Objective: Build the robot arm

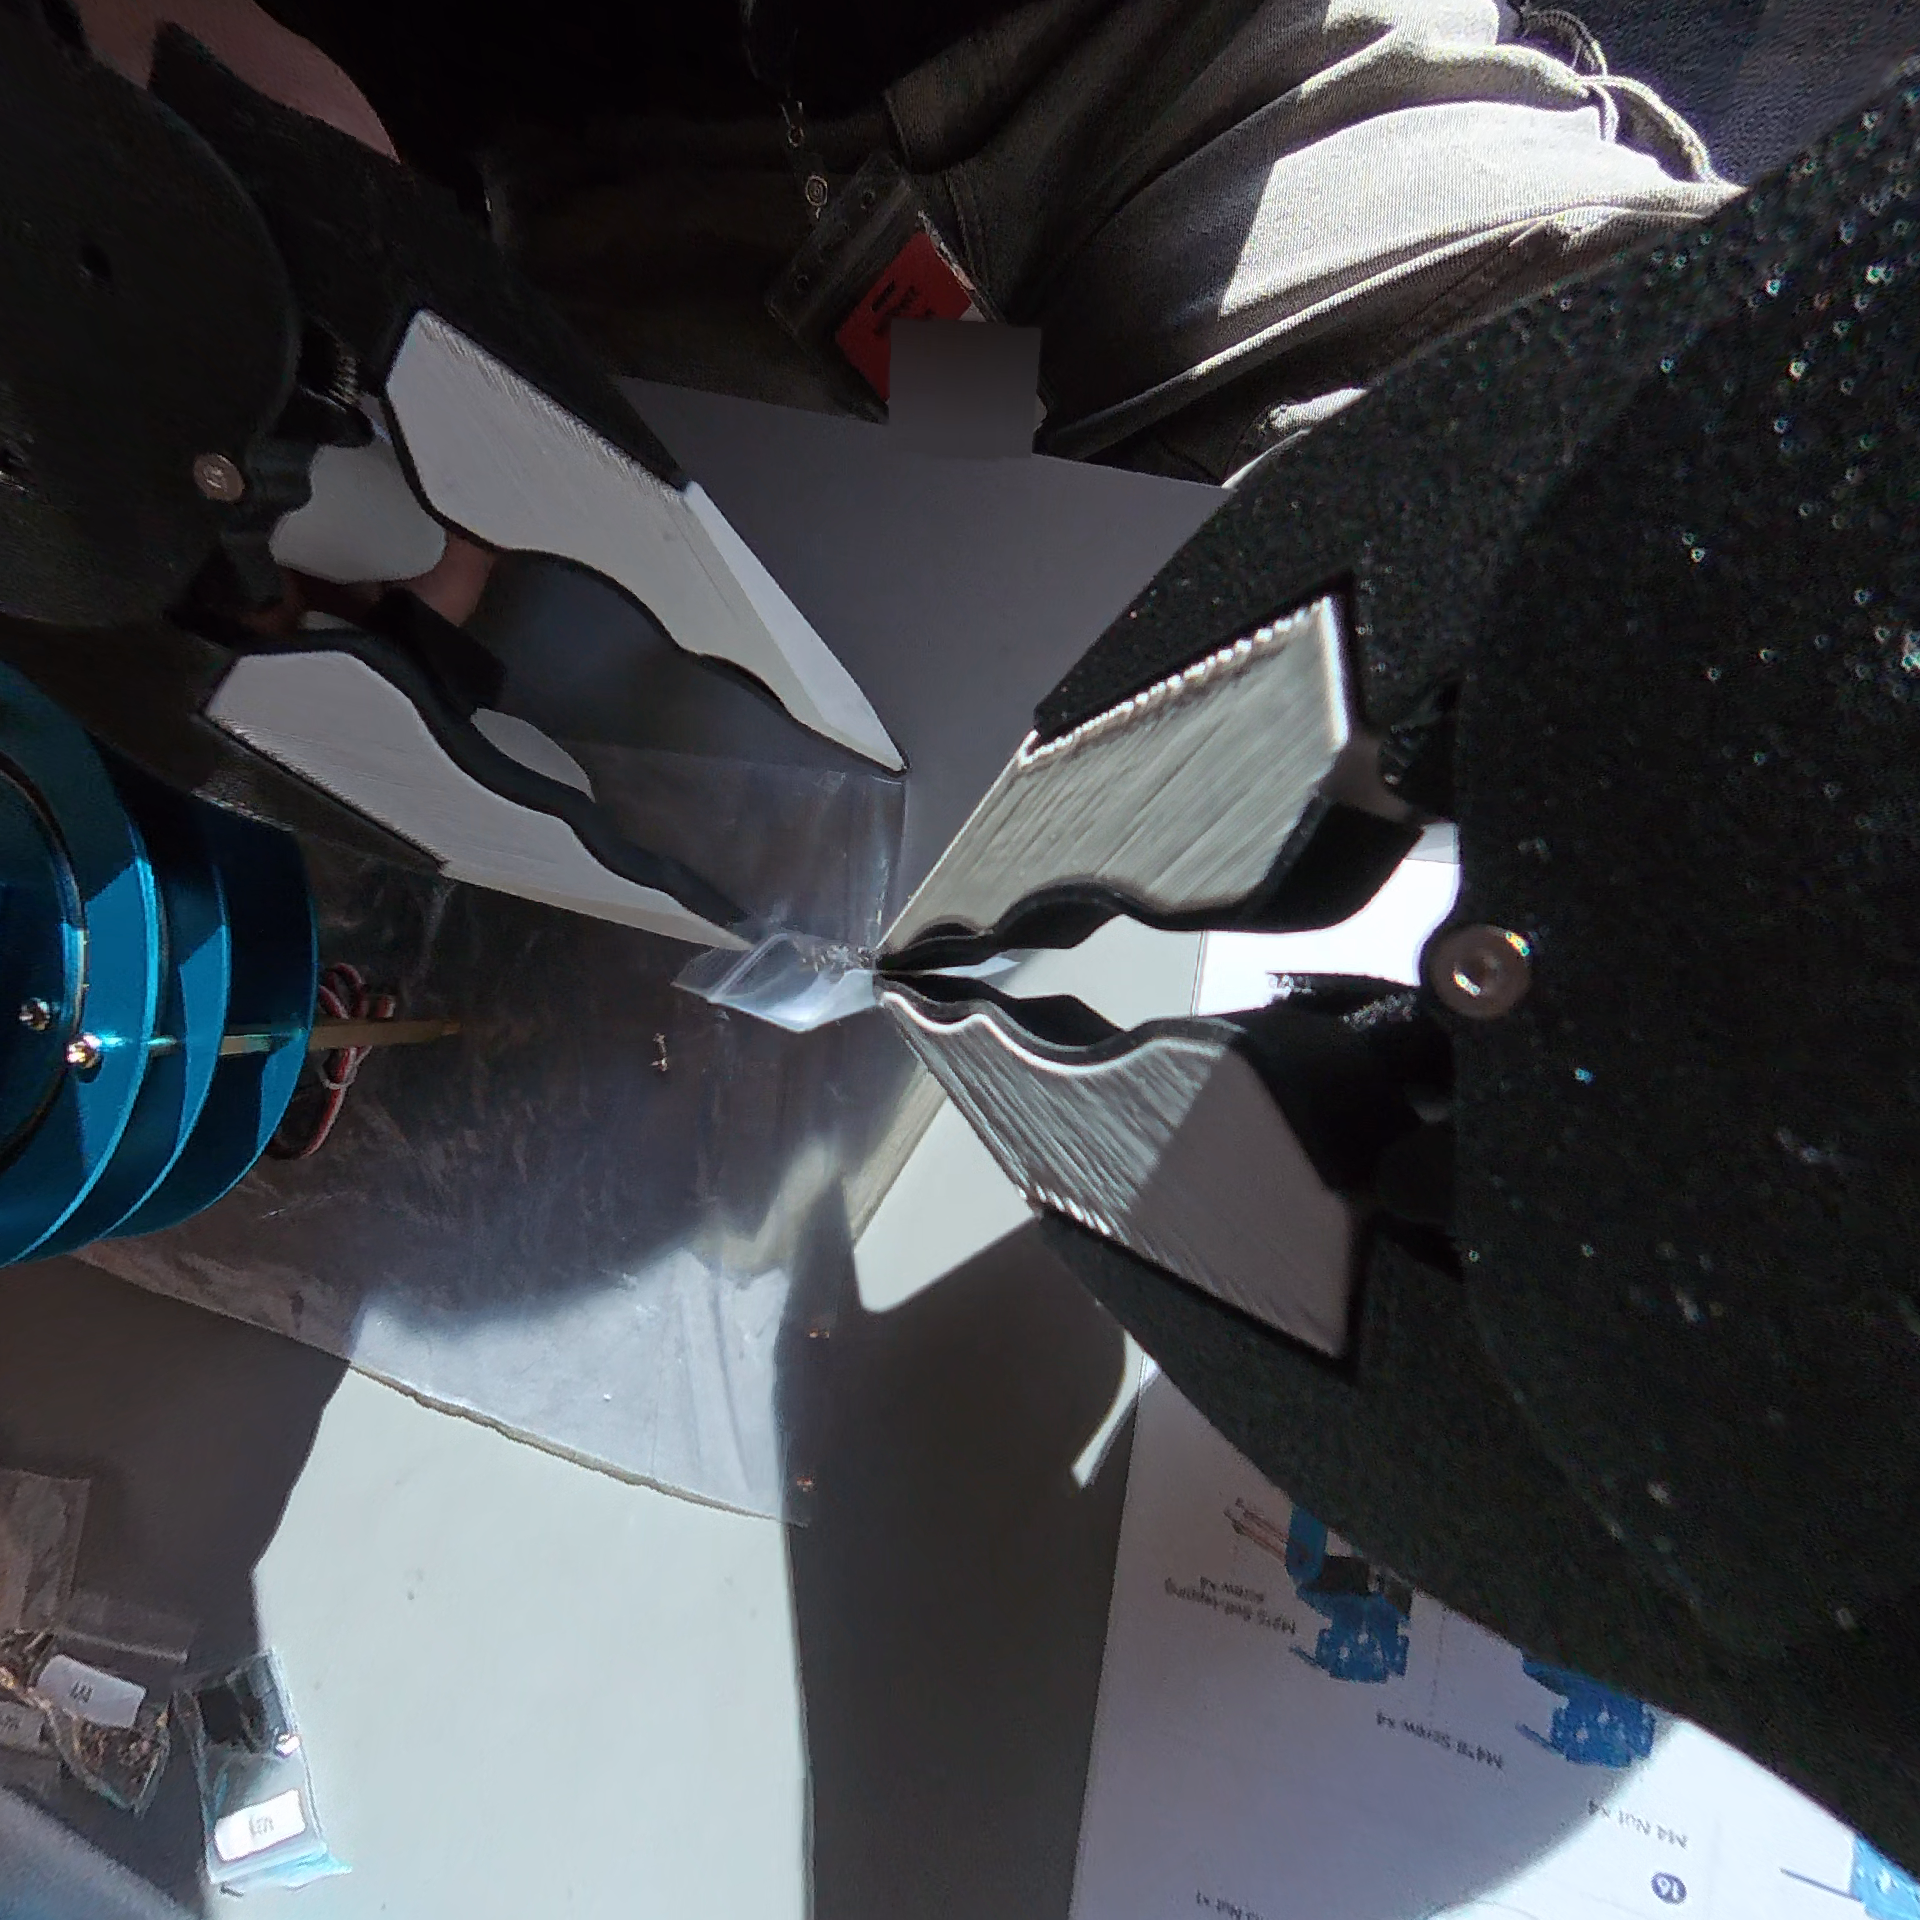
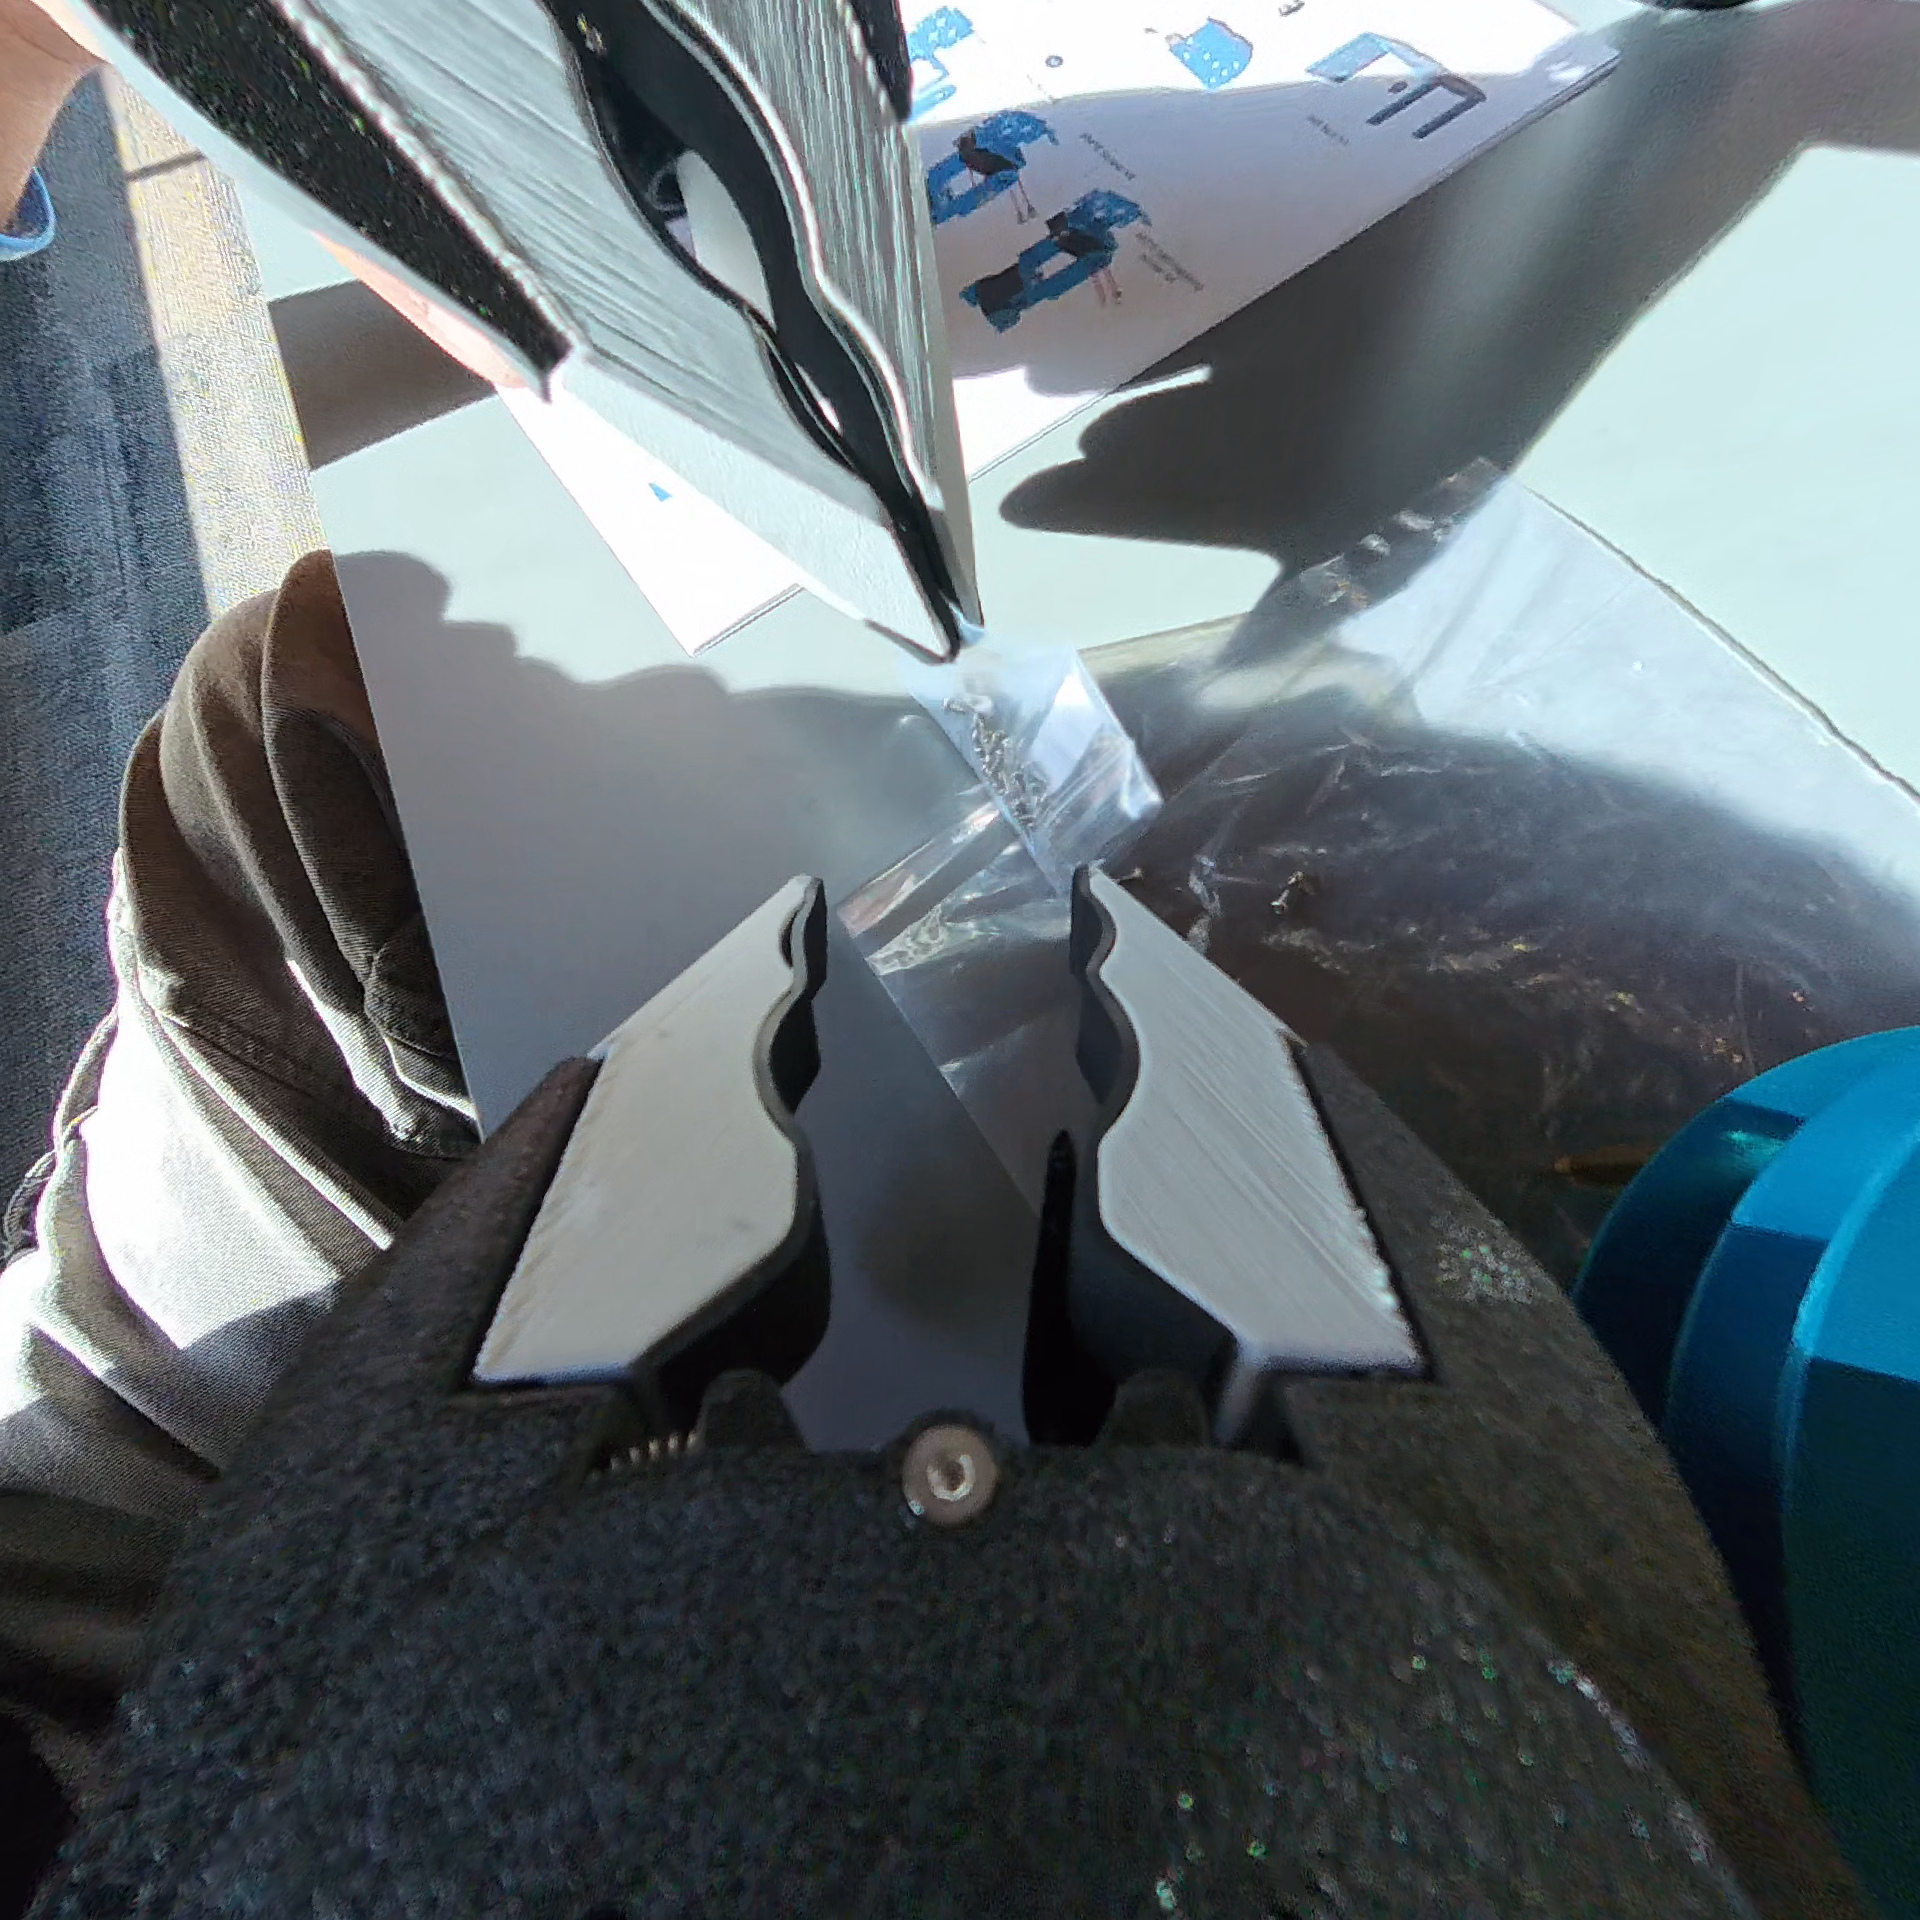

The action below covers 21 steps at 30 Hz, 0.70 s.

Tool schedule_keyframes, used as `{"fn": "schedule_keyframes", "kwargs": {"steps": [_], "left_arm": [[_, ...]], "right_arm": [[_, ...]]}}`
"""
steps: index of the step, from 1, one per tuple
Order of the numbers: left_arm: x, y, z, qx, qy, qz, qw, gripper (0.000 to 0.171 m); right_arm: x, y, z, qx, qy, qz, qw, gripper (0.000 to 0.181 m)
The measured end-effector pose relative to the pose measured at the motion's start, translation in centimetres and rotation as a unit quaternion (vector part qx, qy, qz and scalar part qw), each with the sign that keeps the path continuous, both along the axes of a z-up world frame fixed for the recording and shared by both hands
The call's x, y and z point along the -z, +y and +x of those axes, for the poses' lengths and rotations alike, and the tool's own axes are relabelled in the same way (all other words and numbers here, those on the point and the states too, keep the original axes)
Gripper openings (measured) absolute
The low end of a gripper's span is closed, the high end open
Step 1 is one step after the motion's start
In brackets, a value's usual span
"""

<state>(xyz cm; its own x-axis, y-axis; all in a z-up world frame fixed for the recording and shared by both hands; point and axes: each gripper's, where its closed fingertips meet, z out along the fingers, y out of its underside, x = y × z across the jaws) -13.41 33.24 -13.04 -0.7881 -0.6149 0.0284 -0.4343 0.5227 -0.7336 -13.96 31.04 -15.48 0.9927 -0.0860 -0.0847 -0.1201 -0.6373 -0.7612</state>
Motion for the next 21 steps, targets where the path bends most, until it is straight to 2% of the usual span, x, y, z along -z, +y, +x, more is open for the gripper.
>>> {"fn": "schedule_keyframes", "kwargs": {"steps": [5, 12, 17, 21], "left_arm": [[0.6, -0.5, 0.0, 0.008, 0.007, 0.007, 1.0, 0.0], [0.2, -0.4, 0.2, 0.006, 0.0, 0.012, 1.0, 0.0], [-0.3, -0.1, -0.2, 0.002, 0.002, -0.002, 1.0, 0.0], [-0.5, 0.1, -0.4, -0.01, 0.003, -0.023, 1.0, 0.0]], "right_arm": [[-0.9, 0.8, -0.5, -0.011, 0.007, 0.03, 0.999, 0.046], [0.2, 0.8, -1.0, -0.024, 0.045, 0.001, 0.999, 0.046], [-0.1, 0.3, 0.4, 0.006, 0.024, 0.009, 1.0, 0.0], [-1.1, 0.1, 0.9, 0.016, 0.01, 0.032, 0.999, 0.0]]}}
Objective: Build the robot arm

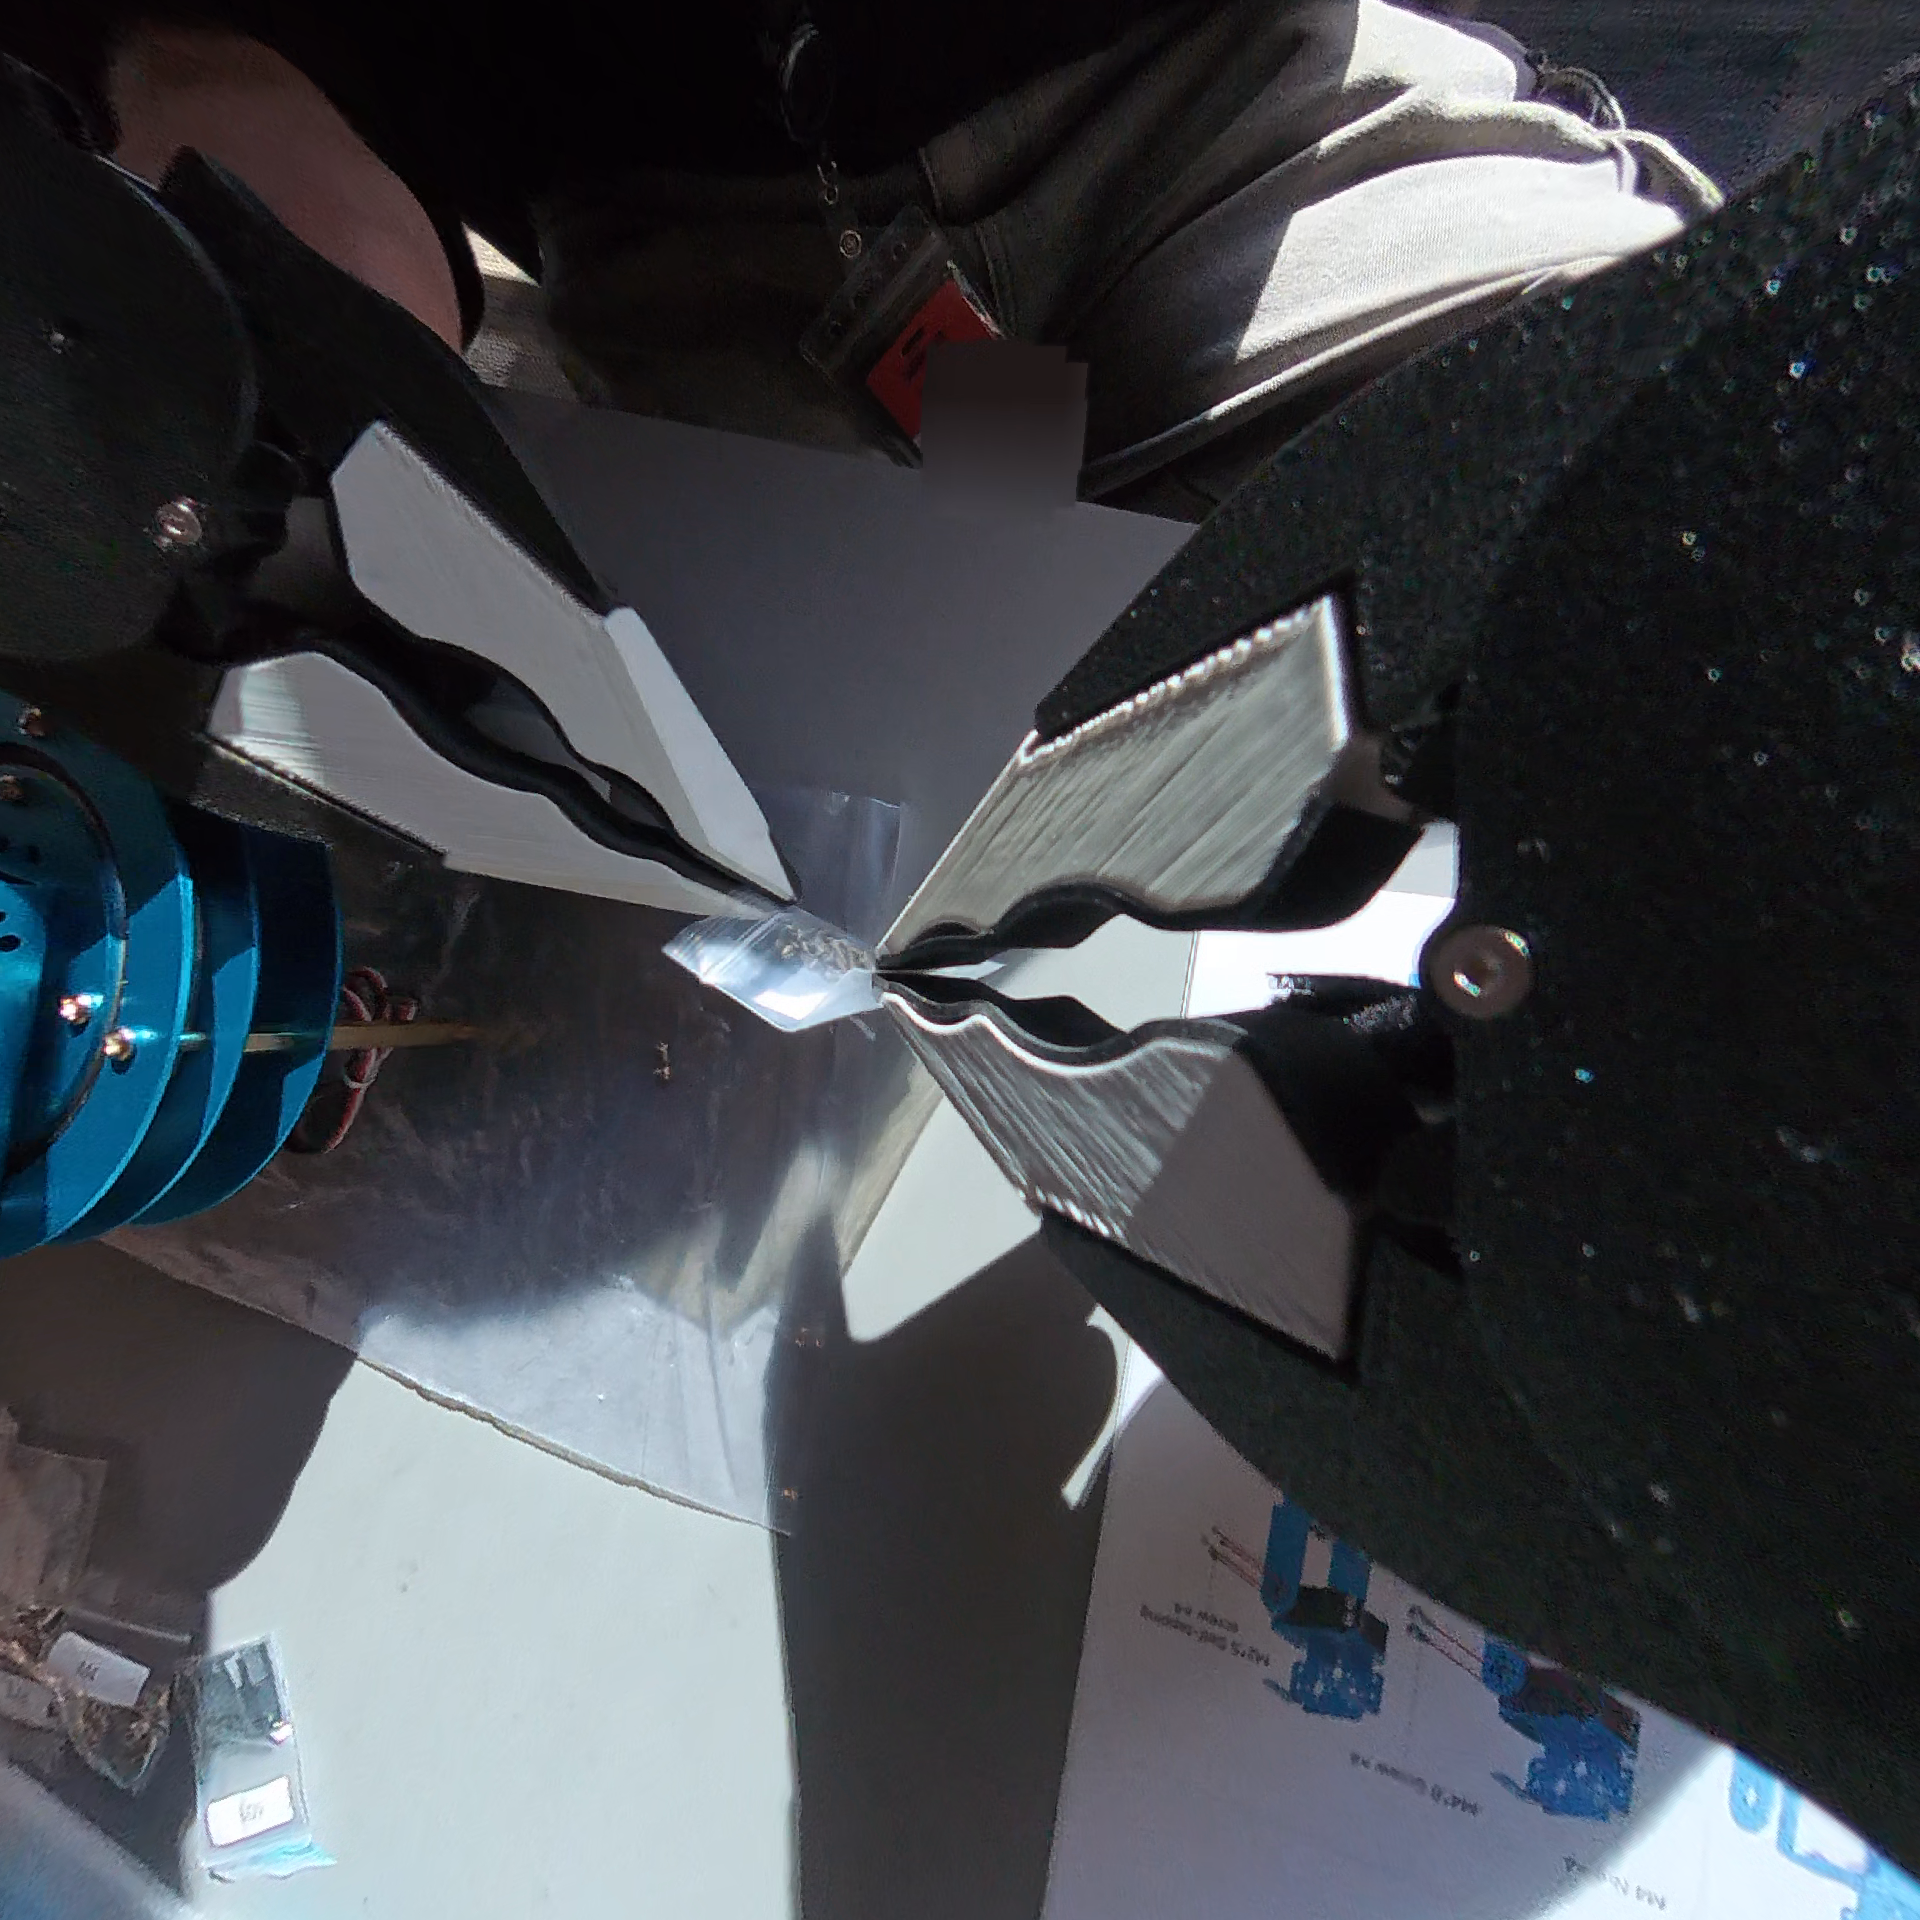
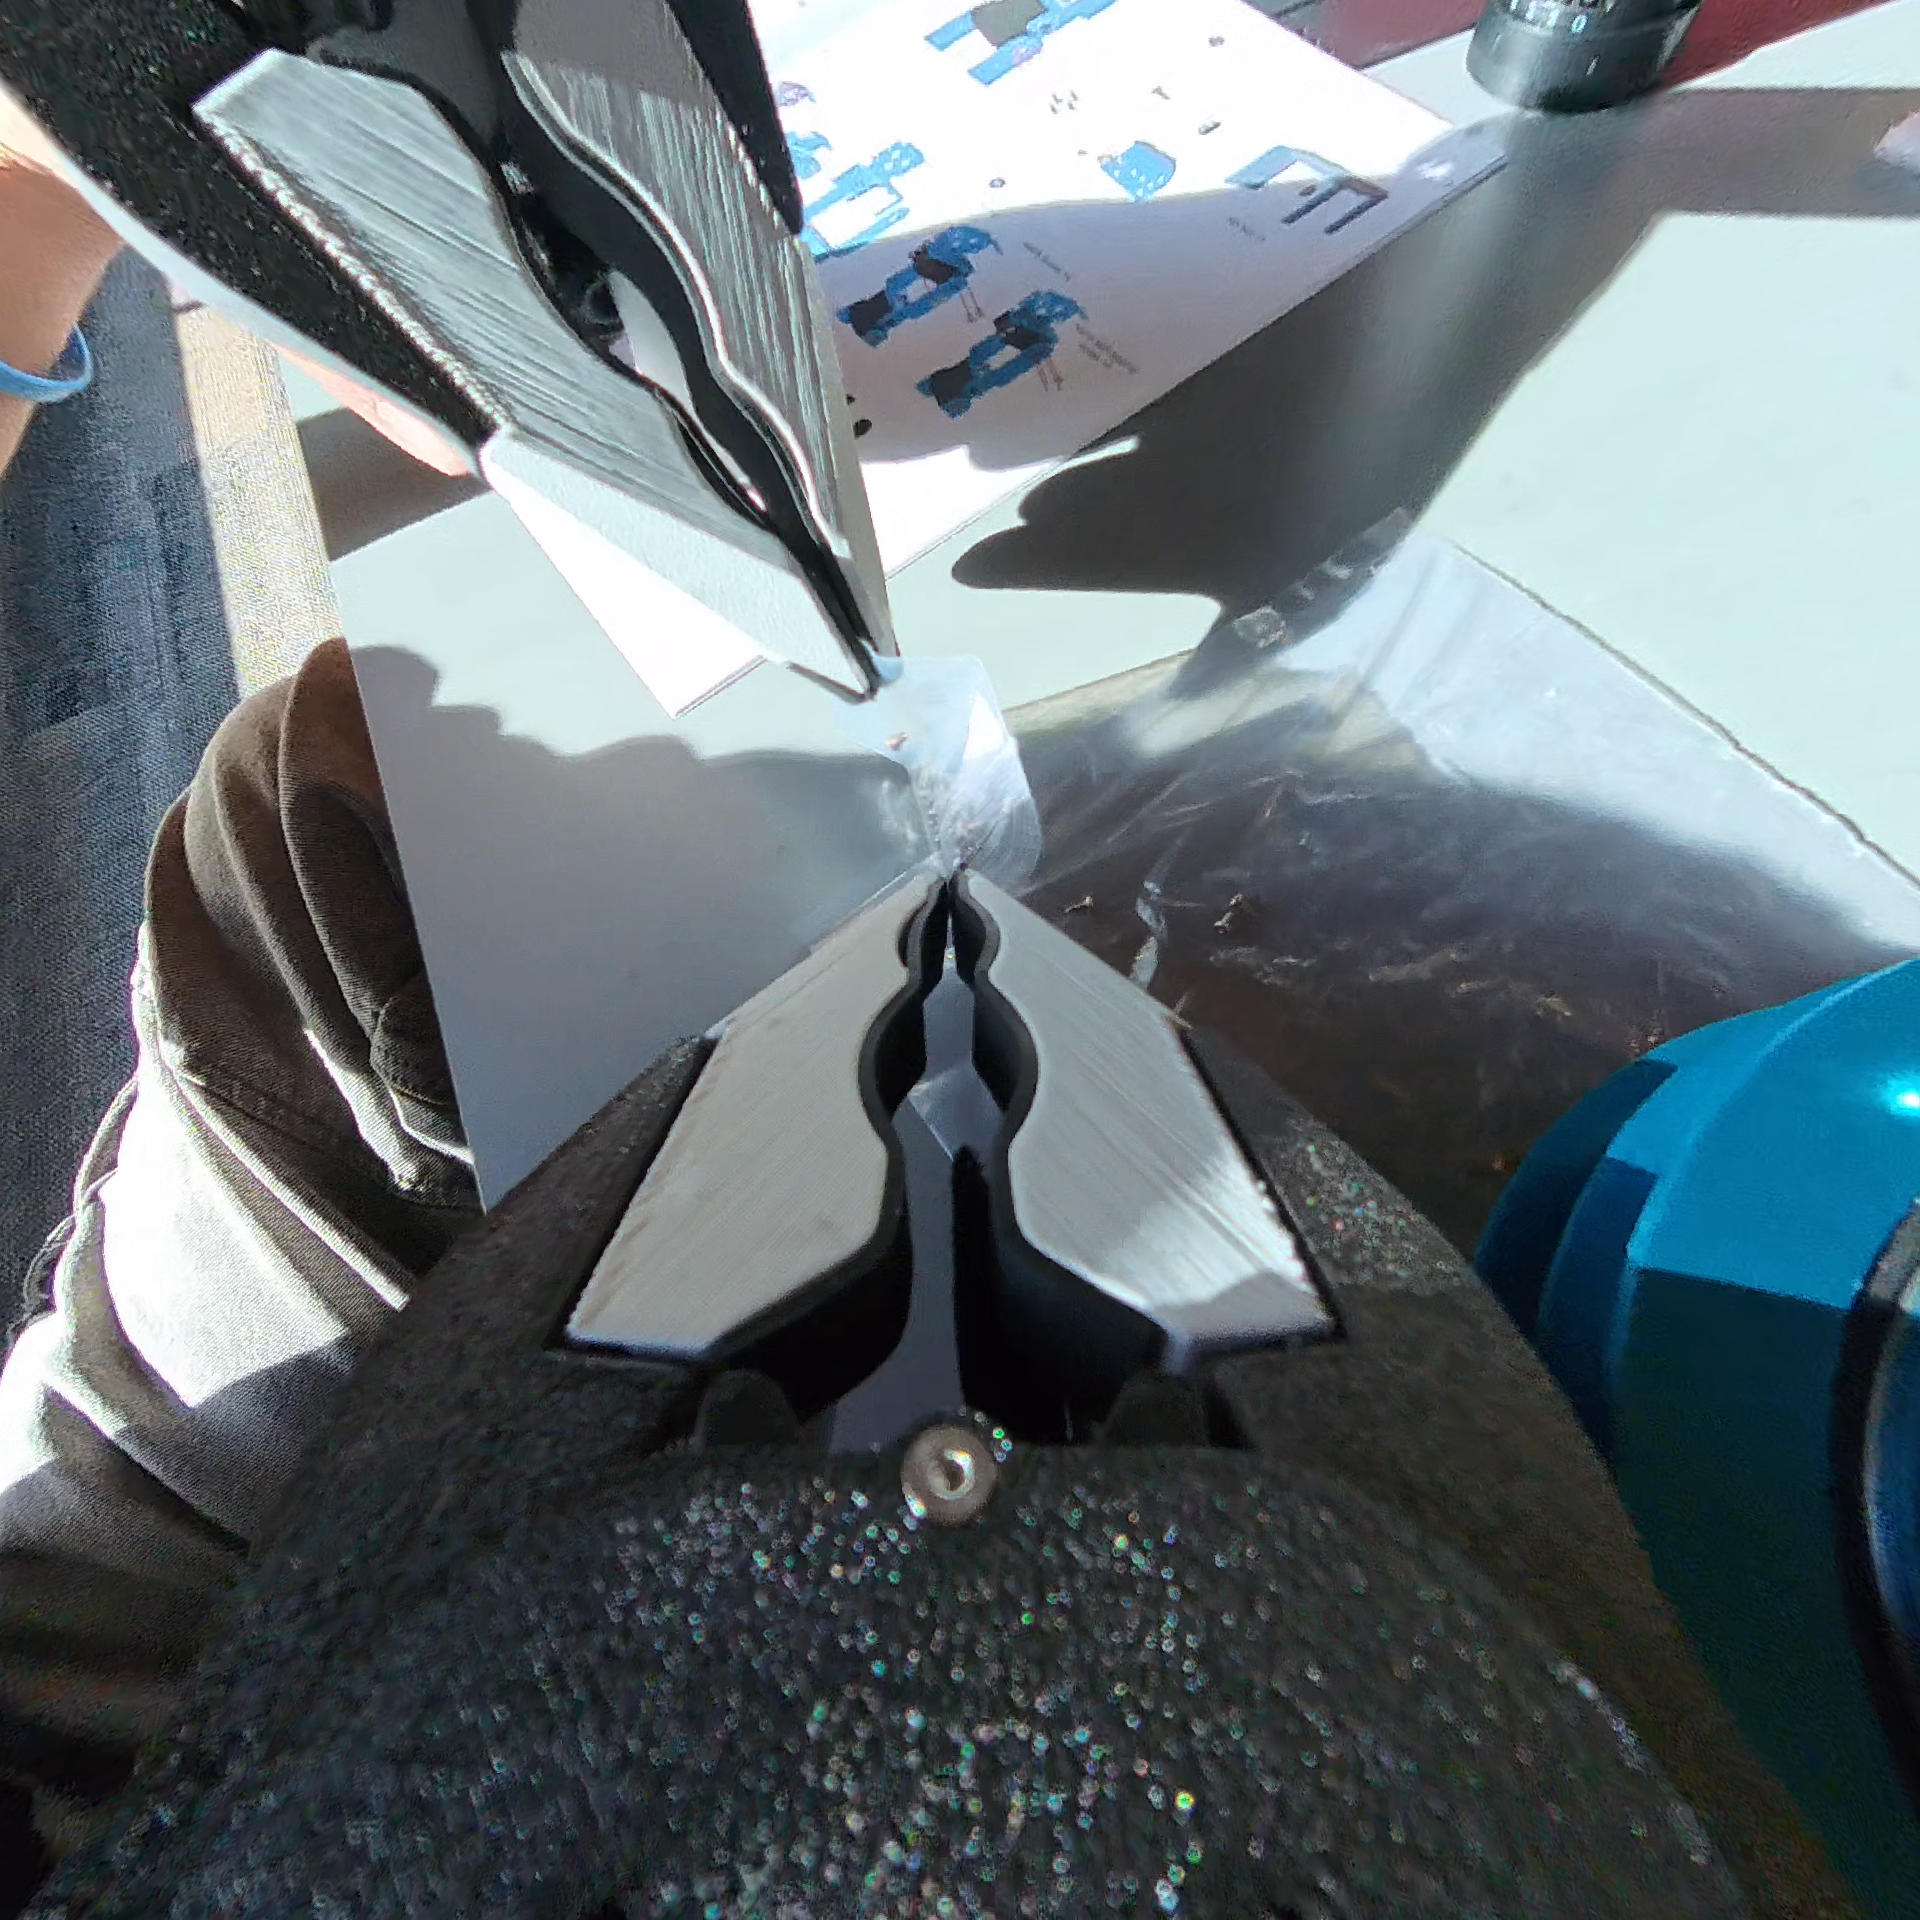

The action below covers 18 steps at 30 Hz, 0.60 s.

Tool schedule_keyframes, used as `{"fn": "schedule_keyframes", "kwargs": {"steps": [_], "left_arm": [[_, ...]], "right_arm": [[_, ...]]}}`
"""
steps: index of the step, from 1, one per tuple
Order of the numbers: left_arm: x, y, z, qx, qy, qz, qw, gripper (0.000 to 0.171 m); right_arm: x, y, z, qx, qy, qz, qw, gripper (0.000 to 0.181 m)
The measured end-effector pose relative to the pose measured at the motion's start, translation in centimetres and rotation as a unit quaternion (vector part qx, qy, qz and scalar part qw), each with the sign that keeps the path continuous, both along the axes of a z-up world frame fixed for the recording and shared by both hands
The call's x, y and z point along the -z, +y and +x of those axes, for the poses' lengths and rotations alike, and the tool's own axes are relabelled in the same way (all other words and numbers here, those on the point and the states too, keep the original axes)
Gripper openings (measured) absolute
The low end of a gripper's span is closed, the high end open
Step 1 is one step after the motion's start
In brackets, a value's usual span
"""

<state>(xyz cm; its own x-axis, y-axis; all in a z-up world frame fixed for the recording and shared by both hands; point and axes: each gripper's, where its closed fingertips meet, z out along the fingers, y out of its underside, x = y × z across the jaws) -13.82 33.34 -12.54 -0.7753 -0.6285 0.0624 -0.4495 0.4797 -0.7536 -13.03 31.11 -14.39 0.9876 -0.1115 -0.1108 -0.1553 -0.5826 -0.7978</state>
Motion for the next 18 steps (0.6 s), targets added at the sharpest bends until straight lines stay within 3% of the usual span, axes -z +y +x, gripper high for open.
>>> {"fn": "schedule_keyframes", "kwargs": {"steps": [1, 3, 6, 9, 13, 18], "left_arm": [[-0.2, 0.1, 0.1, -0.009, -0.001, -0.01, 1.0, 0.004], [-0.4, 0.2, 0.3, -0.019, 0.005, -0.034, 0.999, 0.029], [-1.2, -0.8, -0.5, 0.017, 0.021, -0.089, 0.996, 0.035], [-1.9, -1.8, -0.6, 0.045, 0.031, -0.125, 0.991, 0.033], [-1.3, -2.3, -0.3, 0.057, 0.04, -0.113, 0.991, 0.01], [-0.5, -2.4, 0.0, 0.051, 0.05, -0.101, 0.992, 0.01]], "right_arm": [[-0.3, 0.0, -0.1, -0.003, -0.001, 0.008, 1.0, 0.0], [-1.2, -0.1, -0.4, -0.014, -0.004, 0.023, 1.0, 0.0], [-2.2, -0.1, -0.9, -0.035, -0.003, 0.034, 0.999, 0.0], [-2.7, 0.0, -1.3, -0.047, 0.001, 0.04, 0.998, 0.0], [-2.3, 0.2, -1.2, -0.047, 0.001, 0.042, 0.998, 0.0], [-2.1, 0.2, -0.8, -0.036, 0.005, 0.039, 0.999, 0.0]]}}
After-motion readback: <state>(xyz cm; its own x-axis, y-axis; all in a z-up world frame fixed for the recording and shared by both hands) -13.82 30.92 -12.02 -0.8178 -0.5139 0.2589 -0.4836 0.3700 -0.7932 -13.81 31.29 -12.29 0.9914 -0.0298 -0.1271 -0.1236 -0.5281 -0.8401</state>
